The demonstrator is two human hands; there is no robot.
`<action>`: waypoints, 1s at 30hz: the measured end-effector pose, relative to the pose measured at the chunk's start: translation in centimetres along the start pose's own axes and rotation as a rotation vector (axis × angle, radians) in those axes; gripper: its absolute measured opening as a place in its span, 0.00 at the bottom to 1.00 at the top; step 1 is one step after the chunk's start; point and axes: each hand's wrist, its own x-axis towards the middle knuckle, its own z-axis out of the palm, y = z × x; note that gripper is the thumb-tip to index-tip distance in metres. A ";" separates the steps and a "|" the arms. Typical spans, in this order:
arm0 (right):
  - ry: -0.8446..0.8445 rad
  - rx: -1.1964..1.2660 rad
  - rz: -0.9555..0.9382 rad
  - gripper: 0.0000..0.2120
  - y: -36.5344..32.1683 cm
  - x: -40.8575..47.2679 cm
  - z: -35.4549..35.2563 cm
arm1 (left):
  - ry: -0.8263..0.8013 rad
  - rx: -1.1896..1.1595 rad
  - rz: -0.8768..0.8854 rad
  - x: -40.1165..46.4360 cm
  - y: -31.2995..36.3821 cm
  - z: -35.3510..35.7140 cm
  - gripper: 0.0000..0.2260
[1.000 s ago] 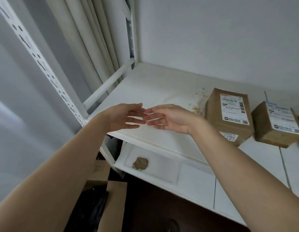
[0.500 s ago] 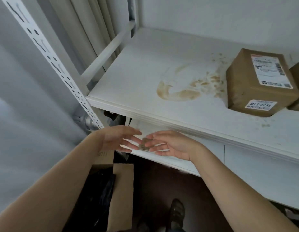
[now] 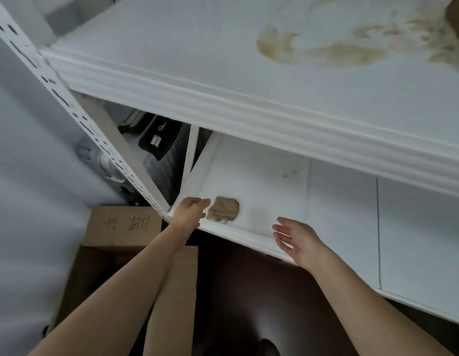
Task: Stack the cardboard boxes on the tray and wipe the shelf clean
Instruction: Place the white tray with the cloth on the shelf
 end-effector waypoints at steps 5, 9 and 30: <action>0.069 -0.064 -0.016 0.08 2.1 6.7 -0.8 | 0.092 0.007 0.013 4.8 -3.6 2.0 0.31; 0.168 -0.236 -0.044 0.28 3.1 11.2 -1.6 | 0.143 0.033 0.024 8.8 -5.8 2.7 0.35; 0.442 -1.041 -0.047 0.09 3.2 18.4 -4.1 | 0.245 0.302 -0.093 16.5 -7.0 3.3 0.36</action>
